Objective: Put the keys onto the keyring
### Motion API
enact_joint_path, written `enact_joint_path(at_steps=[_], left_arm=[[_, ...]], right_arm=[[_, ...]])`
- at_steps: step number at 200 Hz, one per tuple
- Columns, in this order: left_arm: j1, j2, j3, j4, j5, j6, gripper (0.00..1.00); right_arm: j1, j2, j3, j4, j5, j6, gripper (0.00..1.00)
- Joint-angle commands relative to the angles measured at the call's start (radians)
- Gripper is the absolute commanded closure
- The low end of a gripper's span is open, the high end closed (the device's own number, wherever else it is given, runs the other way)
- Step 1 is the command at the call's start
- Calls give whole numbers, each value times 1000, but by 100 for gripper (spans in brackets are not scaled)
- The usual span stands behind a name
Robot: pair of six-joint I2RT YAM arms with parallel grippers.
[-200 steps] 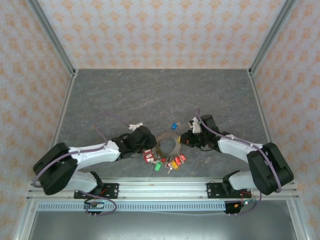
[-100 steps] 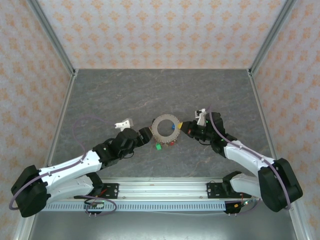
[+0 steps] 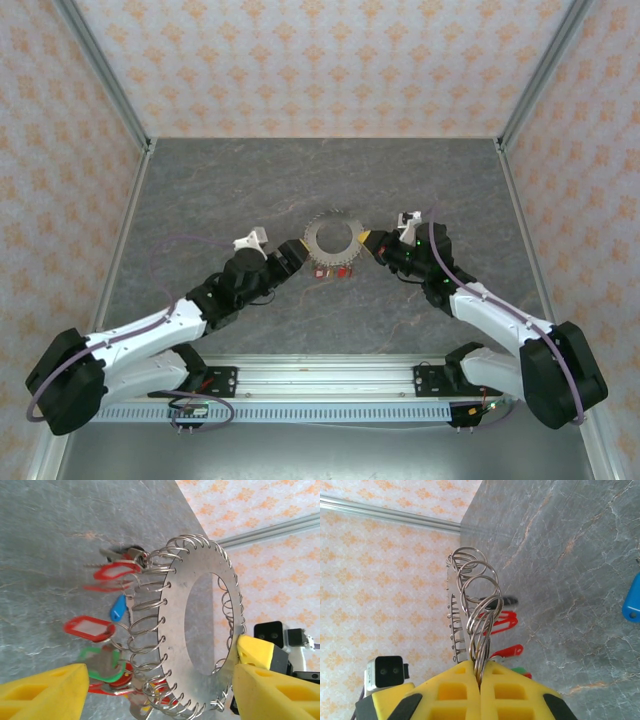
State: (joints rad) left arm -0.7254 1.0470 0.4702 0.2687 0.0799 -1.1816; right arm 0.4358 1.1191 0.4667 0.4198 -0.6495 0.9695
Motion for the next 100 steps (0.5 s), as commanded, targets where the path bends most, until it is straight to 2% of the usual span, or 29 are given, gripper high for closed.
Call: enact_joint_path(at_steps=[1, 100], left_arm=[[14, 34, 22, 111, 51, -38, 26], [34, 161, 87, 221, 115, -44, 41]], right_arm=[[2, -18, 49, 104, 5, 35, 100], [2, -11, 71, 109, -41, 44, 100]])
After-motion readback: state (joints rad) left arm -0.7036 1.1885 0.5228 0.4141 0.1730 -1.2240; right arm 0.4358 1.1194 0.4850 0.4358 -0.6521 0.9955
